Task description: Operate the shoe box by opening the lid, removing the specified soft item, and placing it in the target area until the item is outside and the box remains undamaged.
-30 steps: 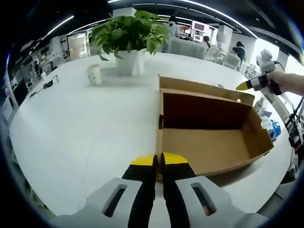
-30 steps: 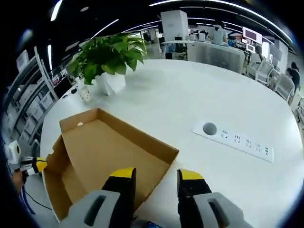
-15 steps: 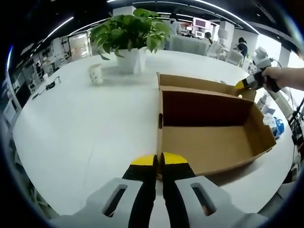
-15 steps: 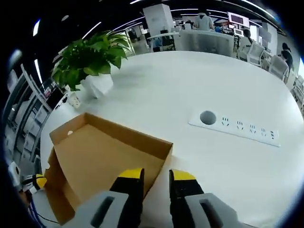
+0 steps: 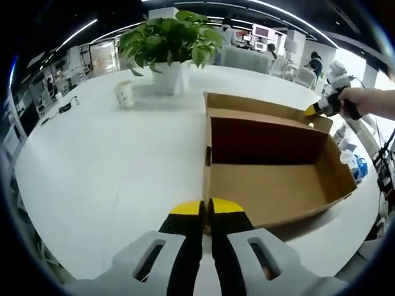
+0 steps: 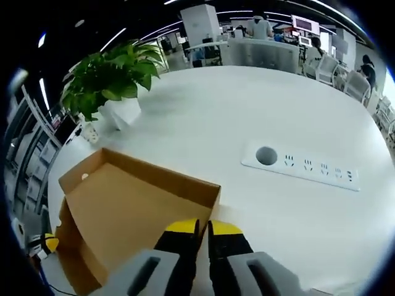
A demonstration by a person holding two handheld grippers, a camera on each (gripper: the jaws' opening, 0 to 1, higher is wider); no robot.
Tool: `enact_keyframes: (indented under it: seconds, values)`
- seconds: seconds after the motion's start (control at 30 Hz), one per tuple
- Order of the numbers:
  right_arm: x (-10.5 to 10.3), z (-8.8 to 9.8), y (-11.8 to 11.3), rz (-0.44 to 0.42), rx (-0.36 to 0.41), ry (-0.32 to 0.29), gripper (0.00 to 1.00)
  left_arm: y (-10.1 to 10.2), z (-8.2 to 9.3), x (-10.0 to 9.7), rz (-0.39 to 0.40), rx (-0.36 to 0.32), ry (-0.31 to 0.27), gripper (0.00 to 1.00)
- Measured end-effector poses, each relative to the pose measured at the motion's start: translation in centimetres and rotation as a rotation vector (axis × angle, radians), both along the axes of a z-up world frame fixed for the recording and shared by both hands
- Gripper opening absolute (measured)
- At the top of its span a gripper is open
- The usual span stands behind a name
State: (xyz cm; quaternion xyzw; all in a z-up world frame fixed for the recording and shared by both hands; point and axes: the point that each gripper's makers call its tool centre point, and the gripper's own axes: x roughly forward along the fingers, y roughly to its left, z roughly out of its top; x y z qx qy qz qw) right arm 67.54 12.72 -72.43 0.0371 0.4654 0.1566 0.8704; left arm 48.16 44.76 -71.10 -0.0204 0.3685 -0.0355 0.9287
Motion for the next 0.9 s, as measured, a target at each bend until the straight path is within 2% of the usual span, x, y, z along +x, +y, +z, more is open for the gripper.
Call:
enact_keyframes:
  seconds: [0.3,0.9]
  values:
    - [0.0,0.8,-0.1,-0.034,0.027,0.000,0.00,0.0,0.0,-0.1,0.009,-0.012,-0.016,0.02]
    - [-0.3,3.3,-0.2,-0.023,0.051,-0.043,0.00,0.0,0.0,0.0,0.005,-0.023,-0.019,0.02]
